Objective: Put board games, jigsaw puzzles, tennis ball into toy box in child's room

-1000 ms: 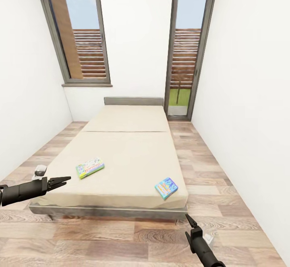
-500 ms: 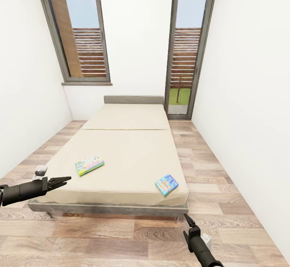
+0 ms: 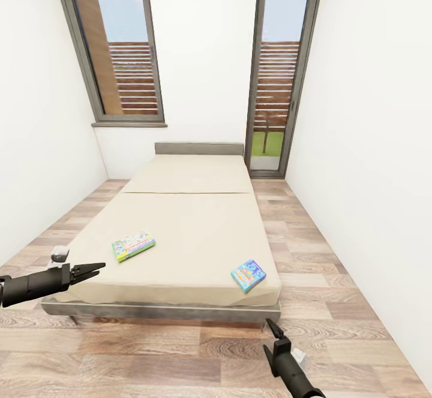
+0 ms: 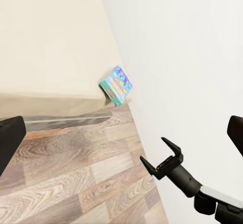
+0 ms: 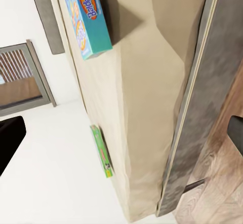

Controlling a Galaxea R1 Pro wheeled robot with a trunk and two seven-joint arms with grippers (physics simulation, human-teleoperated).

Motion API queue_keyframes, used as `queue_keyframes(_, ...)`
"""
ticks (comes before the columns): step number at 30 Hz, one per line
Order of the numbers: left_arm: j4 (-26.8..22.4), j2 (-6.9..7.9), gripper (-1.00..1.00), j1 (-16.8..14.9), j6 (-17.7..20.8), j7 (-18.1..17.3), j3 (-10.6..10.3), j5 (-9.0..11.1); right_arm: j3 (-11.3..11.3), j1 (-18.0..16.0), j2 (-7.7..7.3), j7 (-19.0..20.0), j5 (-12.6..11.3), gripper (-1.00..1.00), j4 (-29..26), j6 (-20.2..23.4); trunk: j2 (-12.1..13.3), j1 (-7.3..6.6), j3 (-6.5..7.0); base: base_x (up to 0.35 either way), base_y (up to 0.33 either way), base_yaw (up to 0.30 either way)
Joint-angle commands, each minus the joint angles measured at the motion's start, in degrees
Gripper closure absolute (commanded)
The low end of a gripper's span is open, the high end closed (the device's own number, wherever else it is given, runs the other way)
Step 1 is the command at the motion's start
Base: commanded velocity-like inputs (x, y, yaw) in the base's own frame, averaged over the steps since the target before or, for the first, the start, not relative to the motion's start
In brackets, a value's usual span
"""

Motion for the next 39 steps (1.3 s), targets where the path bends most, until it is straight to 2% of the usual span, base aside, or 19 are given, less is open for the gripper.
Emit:
queue_keyframes(1, -0.04, -0.02, -1.00, -0.05, 0.58, -0.59, 0.11, -0.61, -0.20, -0.03, 0.05, 0.05, -0.43, -1.00, -0.01, 0.58, -0.02, -0.01, -0.05, 0.000, 0.027, 0.000)
queue_keyframes(13, -0.04, -0.02, -1.00, -0.05, 0.49, -0.77, 0.02, -0.63, -0.28, -0.04, 0.26, 0.09, -0.49, -1.00, -0.01, 0.69, -0.02, -0.01, -0.05, 0.072, 0.088, 0.000)
queue_keyframes(21, -0.04, -0.02, -1.00, -0.05, 0.47, -0.77, 0.02, -0.72, -0.29, -0.03, 0.27, 0.09, -0.50, -1.00, -0.01, 0.63, -0.02, -0.01, -0.05, 0.189, 0.126, 0.000)
queue_keyframes(32, -0.04, -0.10, -1.00, -0.05, 0.32, -0.71, 0.02, -0.69, -0.29, -0.03, 0.27, 0.12, -0.45, -1.00, -0.01, 0.55, -0.02, -0.01, -0.05, 0.212, -0.012, 0.000)
queue_keyframes(39, -0.04, -0.10, -1.00, -0.05, 0.31, -0.76, 0.02, -0.64, -0.29, -0.03, 0.27, 0.15, -0.44, -1.00, -0.01, 0.46, -0.02, -0.01, -0.05, 0.051, -0.012, 0.000)
